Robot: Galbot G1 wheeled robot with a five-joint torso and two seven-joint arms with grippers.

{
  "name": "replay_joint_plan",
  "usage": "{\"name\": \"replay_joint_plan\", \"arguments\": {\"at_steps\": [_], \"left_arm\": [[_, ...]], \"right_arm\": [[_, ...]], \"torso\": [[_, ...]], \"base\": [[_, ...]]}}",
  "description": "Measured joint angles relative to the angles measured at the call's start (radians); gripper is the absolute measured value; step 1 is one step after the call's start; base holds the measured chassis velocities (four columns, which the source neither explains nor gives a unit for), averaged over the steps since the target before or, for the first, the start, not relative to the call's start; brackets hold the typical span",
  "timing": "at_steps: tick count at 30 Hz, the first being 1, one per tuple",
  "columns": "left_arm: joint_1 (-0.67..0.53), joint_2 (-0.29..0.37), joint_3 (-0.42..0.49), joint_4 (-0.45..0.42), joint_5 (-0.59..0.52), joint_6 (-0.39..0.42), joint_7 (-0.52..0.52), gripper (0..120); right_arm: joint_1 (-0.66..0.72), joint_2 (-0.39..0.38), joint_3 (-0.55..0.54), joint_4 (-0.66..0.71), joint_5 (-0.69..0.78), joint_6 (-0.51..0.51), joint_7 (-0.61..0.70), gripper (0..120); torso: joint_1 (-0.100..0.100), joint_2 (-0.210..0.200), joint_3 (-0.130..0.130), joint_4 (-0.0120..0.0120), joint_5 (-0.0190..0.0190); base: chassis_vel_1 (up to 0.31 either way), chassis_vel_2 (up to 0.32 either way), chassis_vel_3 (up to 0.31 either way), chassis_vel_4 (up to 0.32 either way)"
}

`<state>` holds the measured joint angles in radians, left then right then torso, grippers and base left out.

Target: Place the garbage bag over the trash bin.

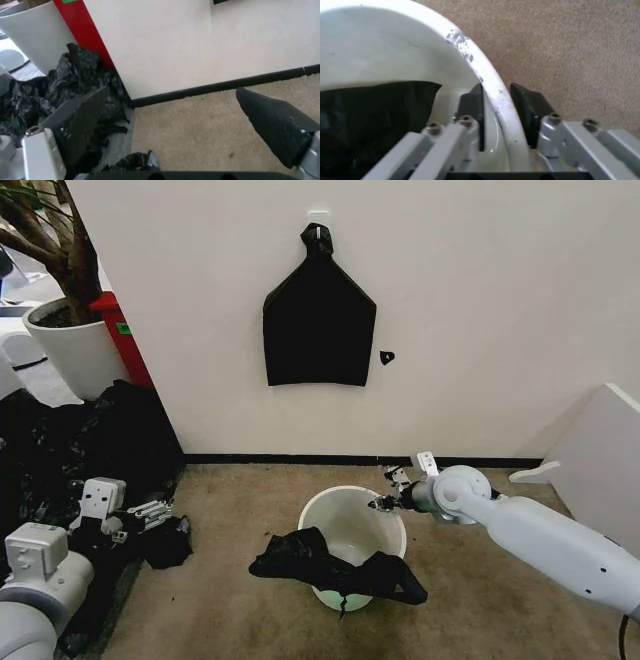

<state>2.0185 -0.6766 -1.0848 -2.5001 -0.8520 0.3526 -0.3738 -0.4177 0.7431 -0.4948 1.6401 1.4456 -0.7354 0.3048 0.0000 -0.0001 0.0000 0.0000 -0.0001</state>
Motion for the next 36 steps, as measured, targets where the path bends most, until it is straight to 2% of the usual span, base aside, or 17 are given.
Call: {"name": "replay_joint_plan", "arguments": {"at_steps": [2,4,10,16,22,23,27,30,32,36], "left_arm": [[0.000,-0.005,0.001,0.000,0.001,-0.002,0.003,100],[0.000,-0.009,0.003,0.000,0.002,-0.004,0.006,100],[-0.002,-0.015,0.015,0.000,0.012,-0.010,0.012,100],[-0.021,-0.023,0.047,0.000,0.020,-0.013,0.012,100],[-0.044,-0.017,0.061,0.000,0.022,-0.016,0.012,100],[-0.044,-0.017,0.061,0.000,0.022,-0.016,0.012,100],[-0.065,-0.015,0.067,0.000,0.022,-0.019,0.011,100],[-0.083,-0.019,0.082,0.000,0.022,-0.021,0.011,100],[-0.087,-0.020,0.086,0.000,0.022,-0.021,0.011,100],[-0.097,-0.022,0.092,0.000,0.023,-0.023,0.011,100]], "right_arm": [[-0.005,-0.003,0.002,0.008,0.002,0.000,0.001,4],[-0.010,-0.005,0.009,0.013,0.002,0.000,0.003,1],[-0.029,-0.020,0.047,0.037,0.014,0.000,0.024,1],[-0.079,-0.026,0.153,0.087,0.108,0.000,0.156,1],[-0.137,-0.008,0.281,0.145,0.313,0.000,0.412,1],[-0.137,-0.008,0.281,0.145,0.313,0.000,0.412,1],[-0.180,0.042,0.401,0.199,0.478,0.006,0.657,1],[-0.212,0.090,0.489,0.250,0.570,0.061,0.814,1],[-0.222,0.099,0.512,0.268,0.590,0.082,0.846,1],[-0.272,0.124,0.567,0.318,0.607,0.195,0.939,1]], "torso": [[0.000,0.000,0.000,0.0000,0.0000],[0.000,0.000,0.000,0.0001,0.0002],[0.000,0.000,0.000,0.0001,0.0001],[0.000,0.000,0.000,-0.0001,-0.0001],[0.000,0.000,0.000,-0.0001,0.0000],[0.000,0.000,0.000,-0.0001,0.0000],[0.000,0.000,0.000,-0.0002,0.0000],[0.000,0.000,0.000,0.0002,0.0000],[0.000,0.000,0.000,0.0002,0.0000],[0.000,0.000,0.000,-0.0001,-0.0002]], "base": [[0.000,0.000,0.000,0.000],[0.000,0.000,0.000,0.000],[0.000,0.000,0.000,0.000],[0.000,0.000,0.000,0.000],[0.000,0.000,0.000,0.000],[0.000,0.000,0.000,0.000],[0.000,0.000,0.000,0.000],[0.000,0.000,0.000,0.000],[0.000,0.000,0.000,0.000],[0.000,0.000,0.000,0.000]]}}
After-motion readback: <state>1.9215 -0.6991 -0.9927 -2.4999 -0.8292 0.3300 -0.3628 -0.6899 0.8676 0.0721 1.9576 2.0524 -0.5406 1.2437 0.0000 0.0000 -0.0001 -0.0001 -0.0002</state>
